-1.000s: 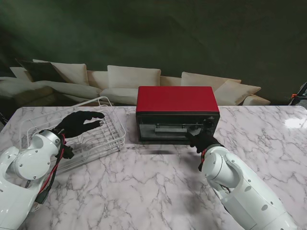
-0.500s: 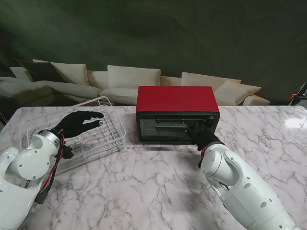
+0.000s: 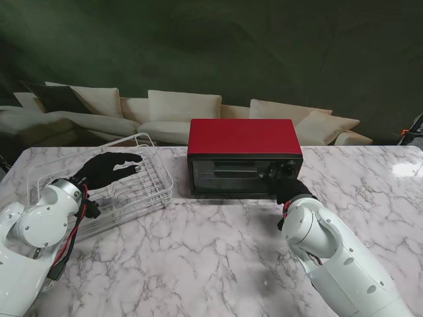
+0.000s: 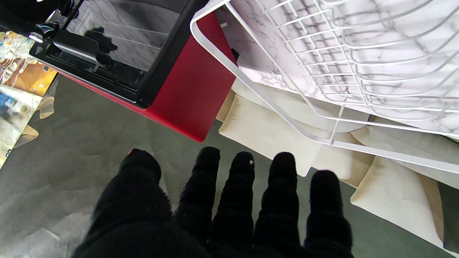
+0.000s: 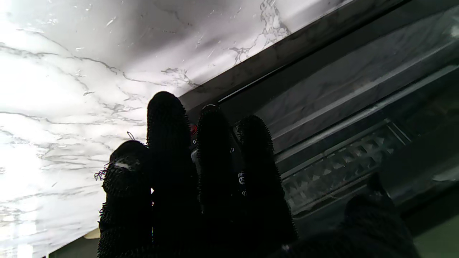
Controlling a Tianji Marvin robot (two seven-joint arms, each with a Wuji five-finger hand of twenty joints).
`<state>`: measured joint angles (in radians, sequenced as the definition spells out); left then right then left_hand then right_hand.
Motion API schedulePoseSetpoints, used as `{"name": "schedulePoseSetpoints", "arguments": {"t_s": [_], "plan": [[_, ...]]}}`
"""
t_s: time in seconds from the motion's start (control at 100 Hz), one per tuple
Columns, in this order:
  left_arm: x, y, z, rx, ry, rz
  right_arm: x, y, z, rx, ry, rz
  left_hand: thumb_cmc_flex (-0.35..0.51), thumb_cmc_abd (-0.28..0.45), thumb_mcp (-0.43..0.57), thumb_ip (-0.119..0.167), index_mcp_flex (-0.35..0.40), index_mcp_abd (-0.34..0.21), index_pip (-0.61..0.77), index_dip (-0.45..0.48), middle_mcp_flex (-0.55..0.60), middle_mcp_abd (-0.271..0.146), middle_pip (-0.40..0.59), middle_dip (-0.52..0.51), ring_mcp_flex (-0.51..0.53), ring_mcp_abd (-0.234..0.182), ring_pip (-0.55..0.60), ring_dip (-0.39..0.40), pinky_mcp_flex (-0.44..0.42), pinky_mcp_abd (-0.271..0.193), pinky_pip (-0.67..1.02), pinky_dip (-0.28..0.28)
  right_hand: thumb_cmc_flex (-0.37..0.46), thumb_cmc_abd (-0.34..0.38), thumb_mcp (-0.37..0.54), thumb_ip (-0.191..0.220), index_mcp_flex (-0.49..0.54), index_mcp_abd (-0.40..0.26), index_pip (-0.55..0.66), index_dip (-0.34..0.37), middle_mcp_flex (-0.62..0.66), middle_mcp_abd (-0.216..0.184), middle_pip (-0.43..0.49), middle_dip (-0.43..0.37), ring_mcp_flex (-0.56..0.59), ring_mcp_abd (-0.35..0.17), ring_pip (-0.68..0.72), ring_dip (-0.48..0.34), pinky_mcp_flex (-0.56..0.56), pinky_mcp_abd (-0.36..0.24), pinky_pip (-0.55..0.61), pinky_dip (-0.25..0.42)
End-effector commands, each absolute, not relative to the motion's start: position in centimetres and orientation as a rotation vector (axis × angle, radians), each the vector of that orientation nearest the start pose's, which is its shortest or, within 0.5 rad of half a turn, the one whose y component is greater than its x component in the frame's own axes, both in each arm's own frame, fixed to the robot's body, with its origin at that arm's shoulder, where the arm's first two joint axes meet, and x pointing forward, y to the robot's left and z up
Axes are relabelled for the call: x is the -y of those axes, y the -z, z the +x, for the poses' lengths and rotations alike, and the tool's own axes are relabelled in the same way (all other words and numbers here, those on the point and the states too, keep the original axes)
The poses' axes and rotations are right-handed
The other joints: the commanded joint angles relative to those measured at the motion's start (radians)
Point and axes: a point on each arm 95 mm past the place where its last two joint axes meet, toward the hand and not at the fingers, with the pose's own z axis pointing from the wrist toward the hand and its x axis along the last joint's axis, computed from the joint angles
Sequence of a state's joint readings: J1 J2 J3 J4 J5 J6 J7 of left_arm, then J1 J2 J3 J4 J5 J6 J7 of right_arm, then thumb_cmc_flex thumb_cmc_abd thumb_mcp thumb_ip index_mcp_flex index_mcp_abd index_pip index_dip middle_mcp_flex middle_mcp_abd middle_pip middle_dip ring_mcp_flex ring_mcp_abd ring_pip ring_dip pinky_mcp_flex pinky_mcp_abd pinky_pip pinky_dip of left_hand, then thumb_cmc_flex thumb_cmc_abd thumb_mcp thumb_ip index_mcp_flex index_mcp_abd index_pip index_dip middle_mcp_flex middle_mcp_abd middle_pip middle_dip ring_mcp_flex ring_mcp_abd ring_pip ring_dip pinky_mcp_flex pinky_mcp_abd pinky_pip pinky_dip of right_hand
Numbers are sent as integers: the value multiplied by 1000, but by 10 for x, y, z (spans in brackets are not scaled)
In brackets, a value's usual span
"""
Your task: Slide the trays into the oven
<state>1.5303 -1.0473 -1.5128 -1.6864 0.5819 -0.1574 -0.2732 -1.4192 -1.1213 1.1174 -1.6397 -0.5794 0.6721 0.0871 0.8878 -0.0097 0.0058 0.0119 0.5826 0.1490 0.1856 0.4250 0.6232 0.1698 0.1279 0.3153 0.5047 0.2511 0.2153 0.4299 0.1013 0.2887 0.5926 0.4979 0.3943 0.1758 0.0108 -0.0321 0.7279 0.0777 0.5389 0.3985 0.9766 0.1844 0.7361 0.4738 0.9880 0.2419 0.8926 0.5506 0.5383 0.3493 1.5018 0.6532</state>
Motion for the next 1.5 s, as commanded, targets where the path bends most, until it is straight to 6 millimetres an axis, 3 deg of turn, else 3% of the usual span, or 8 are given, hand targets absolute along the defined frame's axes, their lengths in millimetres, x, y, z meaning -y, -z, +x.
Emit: {"name": "schedulePoseSetpoints", "arguments": {"t_s": [0.0,0.33,0.5,0.7,0.92,1.13,1.31,1.49], "plan": [[-84,236,429,-1364,1718,-1451,4,305,422,-1051,-1191,1899,1,44,-30,-11,22,-15,7,9,18,2,6,10,17,8,5,10,-11,28,-18,24,35,-22,-20,-6,12,-5,0,-6,-4,4,-9,-7,12,32,10,9,-10,11,32,7],[-79,221,409,-1312,1827,-1336,17,273,366,-967,-1363,1758,0,46,-32,-13,15,-14,2,7,-26,-3,-11,2,-2,4,-5,4,-14,24,-22,22,79,-88,-15,3,-13,-27,-34,-4,-52,7,-71,-34,-46,27,-97,-27,-69,17,-57,-33],[-68,210,394,-1266,1933,-1232,17,249,345,-886,-1590,1627,0,48,-32,-14,7,-15,-2,6,-79,2,-27,-6,-31,1,-16,-1,-16,16,-22,23,57,-139,11,3,-17,-36,-65,-8,-160,10,-217,-126,-163,4,-355,-113,-227,9,-287,-159],[-47,195,378,-1146,2104,-1137,7,220,331,-849,-1889,1473,0,51,-33,-15,-7,-18,-10,4,-131,3,-55,-27,-52,-3,-27,-11,-19,10,-27,19,55,-188,70,-1,-91,-83,-106,-9,-324,-48,-326,-215,-356,-86,-635,-233,-360,-4,-455,-223],[-14,191,365,-974,2312,-1054,-20,202,335,-738,-2244,1302,-20,81,-34,-14,-133,-39,-55,-8,-165,-10,-46,-36,-62,-12,-16,-5,-25,1,-18,26,15,-183,105,-2,-118,-116,-78,-6,-339,-94,-328,-220,-360,-128,-680,-262,-377,-18,-503,-239],[12,205,356,-943,2404,-1101,-43,211,347,-736,-2430,1270,-16,81,-32,-11,-67,-30,-21,5,-66,-17,9,-2,-36,-22,0,7,-21,0,1,35,-20,-175,124,-6,-149,-155,-47,-11,-348,-155,-347,-230,-368,-175,-708,-279,-378,-27,-524,-247],[25,238,364,-904,2380,-1317,-49,238,365,-769,-2509,1343,1,87,-30,-7,-3,-11,13,18,-18,-2,46,32,-31,-24,11,20,-29,-5,20,41,-21,-179,148,-7,-144,-167,-11,-14,-337,-185,-343,-228,-362,-198,-708,-284,-375,-41,-541,-257],[24,273,382,-888,2262,-1518,-46,272,377,-818,-2463,1487,15,90,-28,-4,9,-3,26,20,-12,-35,76,52,-29,-30,18,29,-39,-9,18,39,-27,-185,156,-9,-149,-170,4,-22,-334,-196,-347,-230,-364,-209,-711,-287,-380,-45,-554,-263]]}}
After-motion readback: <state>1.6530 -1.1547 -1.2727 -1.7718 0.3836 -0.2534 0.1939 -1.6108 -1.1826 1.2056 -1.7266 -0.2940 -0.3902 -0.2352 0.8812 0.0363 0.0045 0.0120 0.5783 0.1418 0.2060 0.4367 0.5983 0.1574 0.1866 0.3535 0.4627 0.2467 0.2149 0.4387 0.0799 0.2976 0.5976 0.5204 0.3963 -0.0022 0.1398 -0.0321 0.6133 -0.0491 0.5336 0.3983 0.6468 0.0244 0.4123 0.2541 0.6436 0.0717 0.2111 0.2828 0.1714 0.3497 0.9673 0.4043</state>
